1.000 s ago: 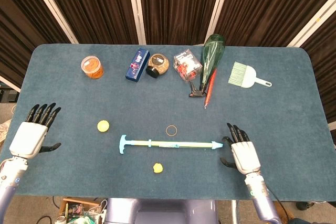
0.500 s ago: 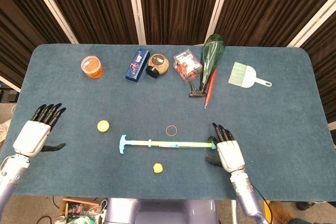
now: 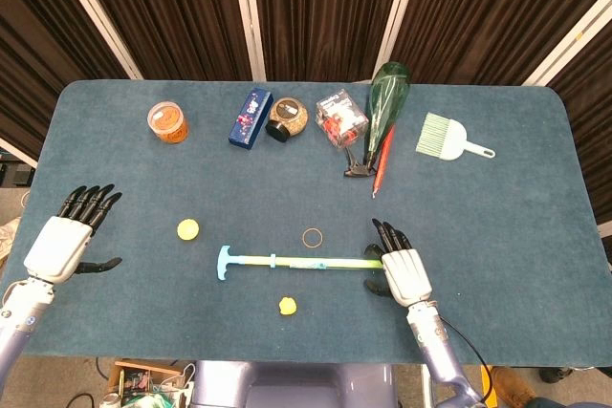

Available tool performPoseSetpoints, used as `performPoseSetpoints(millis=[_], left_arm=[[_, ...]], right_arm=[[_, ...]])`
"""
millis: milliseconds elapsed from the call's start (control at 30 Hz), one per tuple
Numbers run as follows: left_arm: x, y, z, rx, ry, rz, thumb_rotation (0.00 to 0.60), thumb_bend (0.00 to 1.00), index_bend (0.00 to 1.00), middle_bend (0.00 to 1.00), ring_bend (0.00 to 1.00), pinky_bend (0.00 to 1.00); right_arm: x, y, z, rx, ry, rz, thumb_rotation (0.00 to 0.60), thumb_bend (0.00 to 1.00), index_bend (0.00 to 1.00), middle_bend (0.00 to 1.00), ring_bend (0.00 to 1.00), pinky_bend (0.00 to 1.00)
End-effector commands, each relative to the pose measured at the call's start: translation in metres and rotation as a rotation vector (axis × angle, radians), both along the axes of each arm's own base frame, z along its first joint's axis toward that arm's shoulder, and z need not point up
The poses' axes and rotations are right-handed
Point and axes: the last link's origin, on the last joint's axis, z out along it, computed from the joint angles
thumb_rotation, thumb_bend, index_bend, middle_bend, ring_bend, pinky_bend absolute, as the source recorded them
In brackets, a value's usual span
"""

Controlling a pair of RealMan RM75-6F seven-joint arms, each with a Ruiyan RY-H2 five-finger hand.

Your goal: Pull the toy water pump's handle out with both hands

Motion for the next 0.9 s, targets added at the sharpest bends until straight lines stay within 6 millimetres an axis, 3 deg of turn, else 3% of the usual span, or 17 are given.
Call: performPoseSetpoints(millis=[33,300,900], left_arm=[[0.000,0.002,-0.001,0.003,0.006,0.006,0.600,0.00,0.00,0.00,0.00,0.04],[-0.002,0.010,-0.005,0.006,0.021,0.031,0.600,0.00,0.00,0.00,0.00,0.04],[-0.008,0.015,-0.005,0.020,0.026,0.062,0.600,0.00,0.00,0.00,0.00,0.04]], right_arm=[[0.000,-0.005,0.001,0.002,0.000,0.006,0.600,0.29,0.45,0.00,0.00,0.15],[-0.004,-0.016,0.000,0.021,-0.011,-0.003,0.600,0.33,0.60,0.00,0.00,0.15],[-0.013,-0.019,-0.006,0.063,0.009,-0.023,0.600,0.34,0.52,0.00,0.00,0.15]])
